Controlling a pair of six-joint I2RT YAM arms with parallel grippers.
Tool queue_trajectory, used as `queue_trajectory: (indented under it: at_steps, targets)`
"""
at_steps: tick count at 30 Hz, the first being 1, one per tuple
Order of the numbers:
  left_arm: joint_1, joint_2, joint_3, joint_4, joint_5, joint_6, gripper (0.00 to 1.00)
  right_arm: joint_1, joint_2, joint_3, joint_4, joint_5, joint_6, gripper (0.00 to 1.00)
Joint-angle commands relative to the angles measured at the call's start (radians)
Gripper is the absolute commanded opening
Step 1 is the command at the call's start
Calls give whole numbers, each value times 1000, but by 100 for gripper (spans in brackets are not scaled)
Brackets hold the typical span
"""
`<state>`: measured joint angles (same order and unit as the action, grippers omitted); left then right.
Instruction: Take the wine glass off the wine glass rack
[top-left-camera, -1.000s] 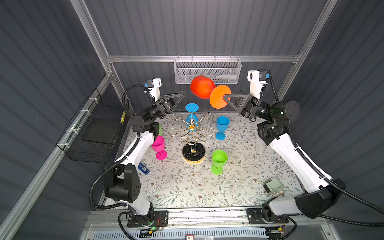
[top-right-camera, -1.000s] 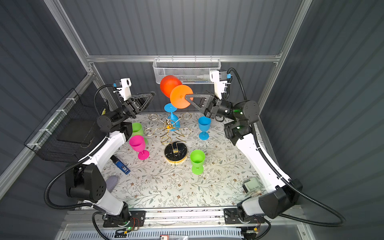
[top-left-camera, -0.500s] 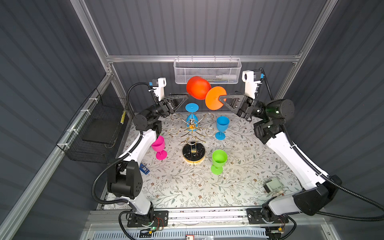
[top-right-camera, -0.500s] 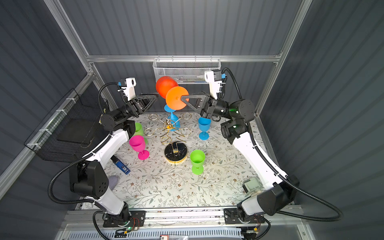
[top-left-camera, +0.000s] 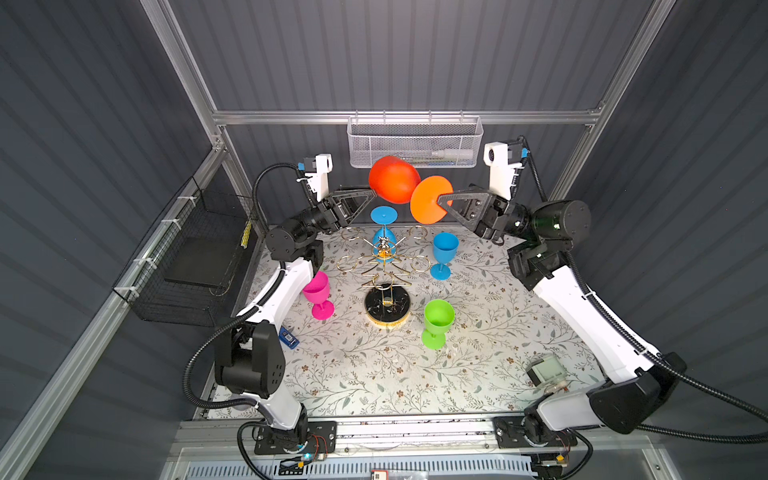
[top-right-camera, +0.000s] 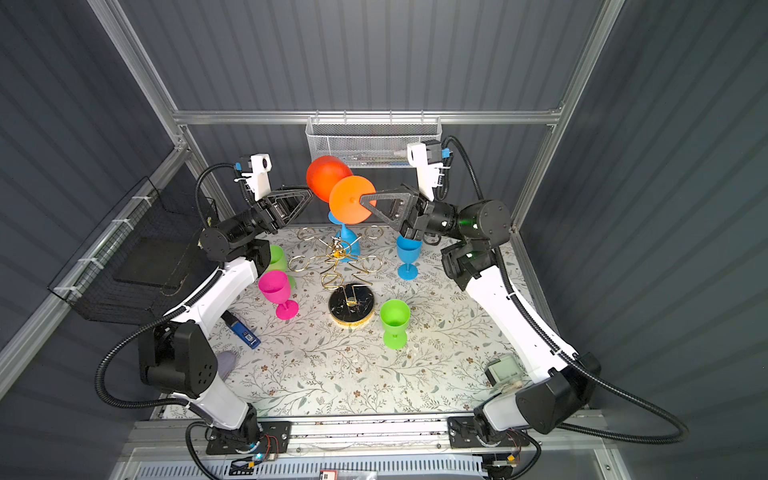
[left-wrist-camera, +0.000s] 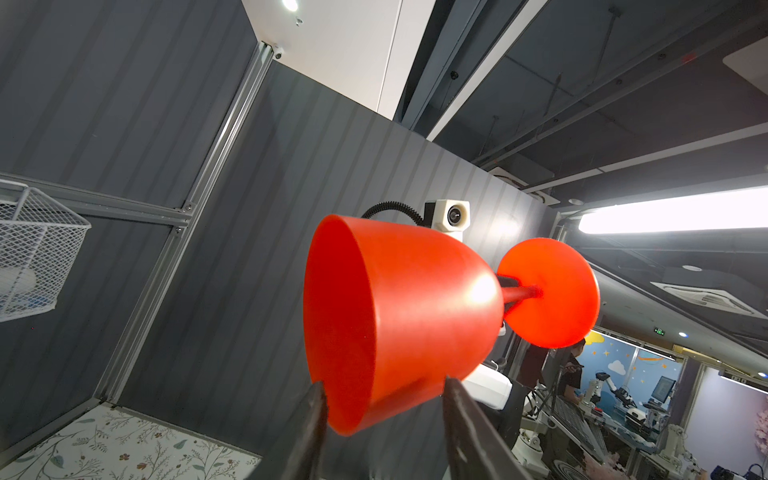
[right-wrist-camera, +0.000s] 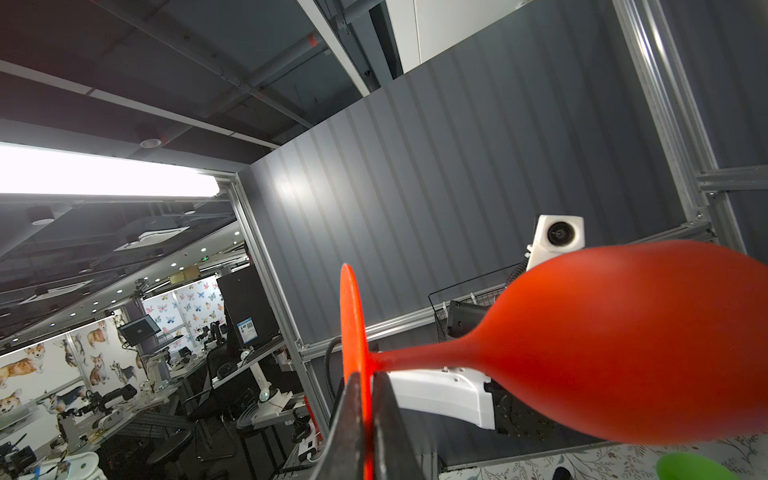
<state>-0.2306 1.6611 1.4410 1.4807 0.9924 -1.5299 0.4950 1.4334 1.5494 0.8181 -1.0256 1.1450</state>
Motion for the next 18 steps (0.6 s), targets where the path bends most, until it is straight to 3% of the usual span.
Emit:
queue_trajectory:
  at_steps: [1, 7, 12, 15, 18]
  targets:
    - [-6, -8, 32, 48, 5, 26, 44, 7, -16, -5, 33, -8, 5, 0]
    - [-5, -14, 26, 49, 11, 30, 41, 9, -8, -5, 35, -10, 5, 0]
    - [37, -48, -17, 46, -1, 82, 54, 7, -16, -2, 32, -14, 5, 0]
    - [65, -134, -130, -110, 1, 300, 56, 1, -17, 3, 20, -14, 3, 0]
    - [58, -273, -186, -584, -34, 784, 59, -7, -15, 9, -2, -14, 2, 0]
